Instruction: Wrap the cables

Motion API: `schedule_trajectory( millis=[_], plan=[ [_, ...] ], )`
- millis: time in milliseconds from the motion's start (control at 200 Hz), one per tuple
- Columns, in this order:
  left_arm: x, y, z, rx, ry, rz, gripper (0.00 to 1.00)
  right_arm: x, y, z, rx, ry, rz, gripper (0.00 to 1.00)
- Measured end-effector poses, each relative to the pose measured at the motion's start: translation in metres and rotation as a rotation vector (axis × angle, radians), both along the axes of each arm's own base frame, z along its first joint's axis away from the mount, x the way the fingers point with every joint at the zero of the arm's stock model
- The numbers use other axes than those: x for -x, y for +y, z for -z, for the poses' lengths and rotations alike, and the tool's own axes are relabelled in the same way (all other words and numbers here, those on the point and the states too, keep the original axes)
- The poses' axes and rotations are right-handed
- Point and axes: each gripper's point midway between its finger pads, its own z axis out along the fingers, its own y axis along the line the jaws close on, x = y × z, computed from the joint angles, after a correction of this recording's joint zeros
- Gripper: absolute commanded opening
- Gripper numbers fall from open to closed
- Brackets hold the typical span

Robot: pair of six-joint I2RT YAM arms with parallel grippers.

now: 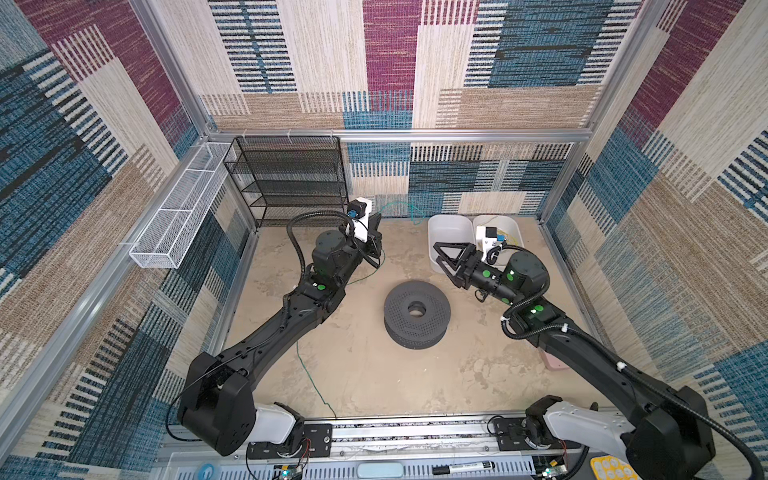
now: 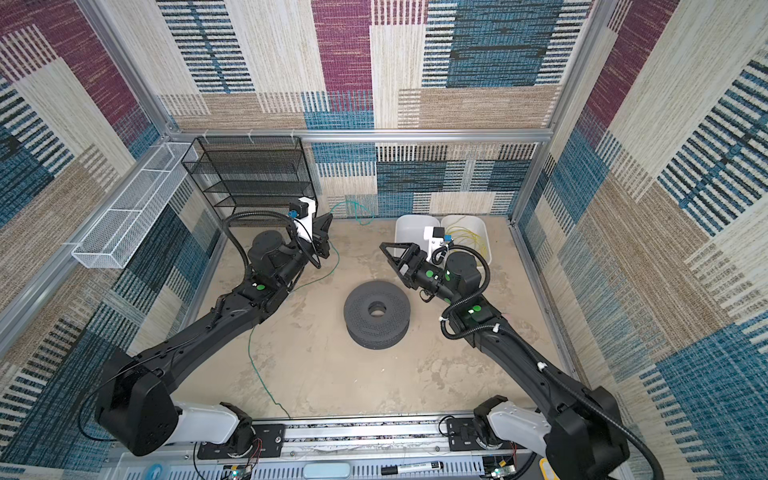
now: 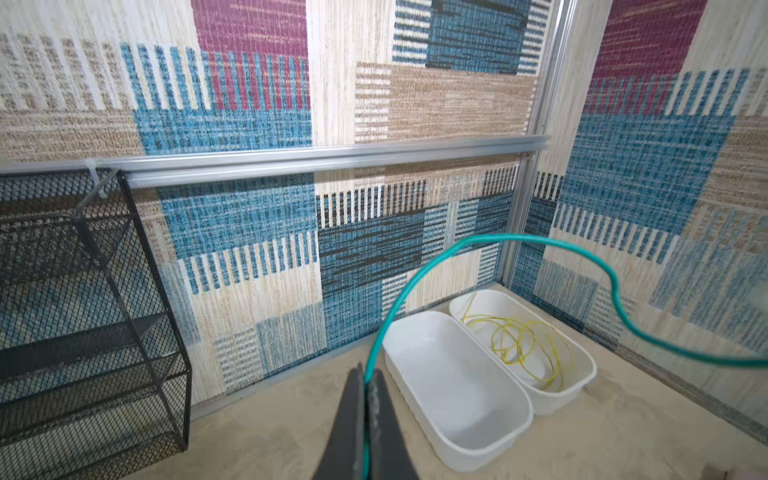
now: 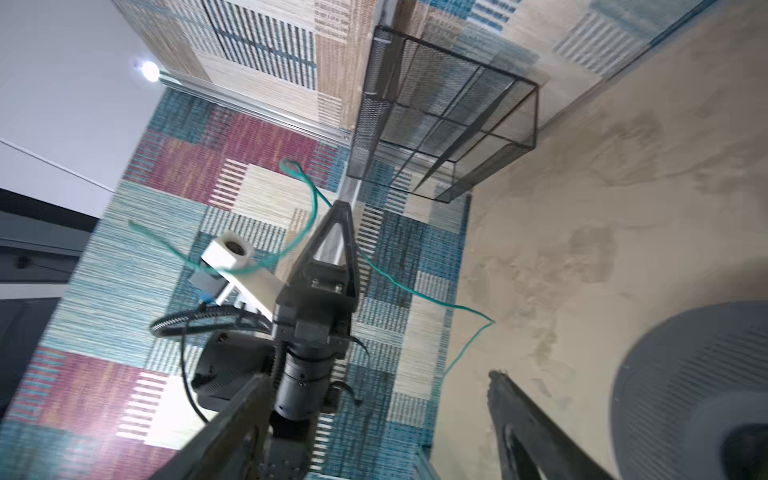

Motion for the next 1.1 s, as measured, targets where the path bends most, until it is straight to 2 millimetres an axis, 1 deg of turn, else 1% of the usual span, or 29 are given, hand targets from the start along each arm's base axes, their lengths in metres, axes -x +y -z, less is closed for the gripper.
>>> schedule_trajectory(
  millis=[90, 165, 230, 401, 516, 681, 781, 831, 881, 936, 957, 1017, 1097],
  plan=[
    [0.002, 0.000, -0.002, 0.023, -0.042, 0.001, 0.00, -0.002, 0.012, -0.014, -0.110, 0.007, -0.038, 0.85],
    [0.003, 0.000, -0.001, 0.037, -0.064, -0.006, 0.00, 0.003, 0.025, -0.030, -0.188, 0.004, -0.086, 0.85],
    [0.002, 0.001, -0.002, 0.048, -0.081, -0.017, 0.00, 0.006, 0.030, -0.041, -0.256, 0.000, -0.113, 0.85],
    [0.002, 0.002, -0.008, 0.076, -0.131, -0.032, 0.00, -0.001, 0.043, -0.050, -0.382, 0.062, -0.134, 0.84],
    [0.003, -0.001, -0.008, 0.076, -0.148, -0.030, 0.00, 0.000, 0.056, -0.059, -0.428, 0.076, -0.178, 0.83],
    [0.004, 0.000, -0.005, 0.075, -0.160, -0.032, 0.00, -0.007, 0.058, -0.070, -0.475, 0.077, -0.183, 0.77],
    [0.005, 0.000, -0.002, 0.072, -0.157, -0.032, 0.00, -0.011, 0.060, -0.071, -0.486, 0.083, -0.185, 0.66],
    [0.005, 0.000, 0.001, 0.068, -0.155, -0.032, 0.00, -0.014, 0.062, -0.070, -0.487, 0.089, -0.185, 0.52],
    [0.005, 0.000, 0.001, 0.067, -0.155, -0.032, 0.00, -0.017, 0.064, -0.068, -0.485, 0.093, -0.185, 0.42],
    [0.006, 0.001, 0.000, 0.068, -0.158, -0.033, 0.00, -0.021, 0.067, -0.064, -0.484, 0.104, -0.185, 0.27],
    [0.007, 0.001, -0.001, 0.070, -0.162, -0.033, 0.00, -0.022, 0.068, -0.063, -0.483, 0.105, -0.185, 0.23],
    [0.007, 0.002, -0.003, 0.070, -0.167, -0.034, 0.00, -0.024, 0.070, -0.060, -0.479, 0.111, -0.186, 0.14],
    [0.008, 0.002, -0.005, 0.069, -0.173, -0.035, 0.00, -0.025, 0.072, -0.060, -0.464, 0.112, -0.192, 0.08]
  ],
)
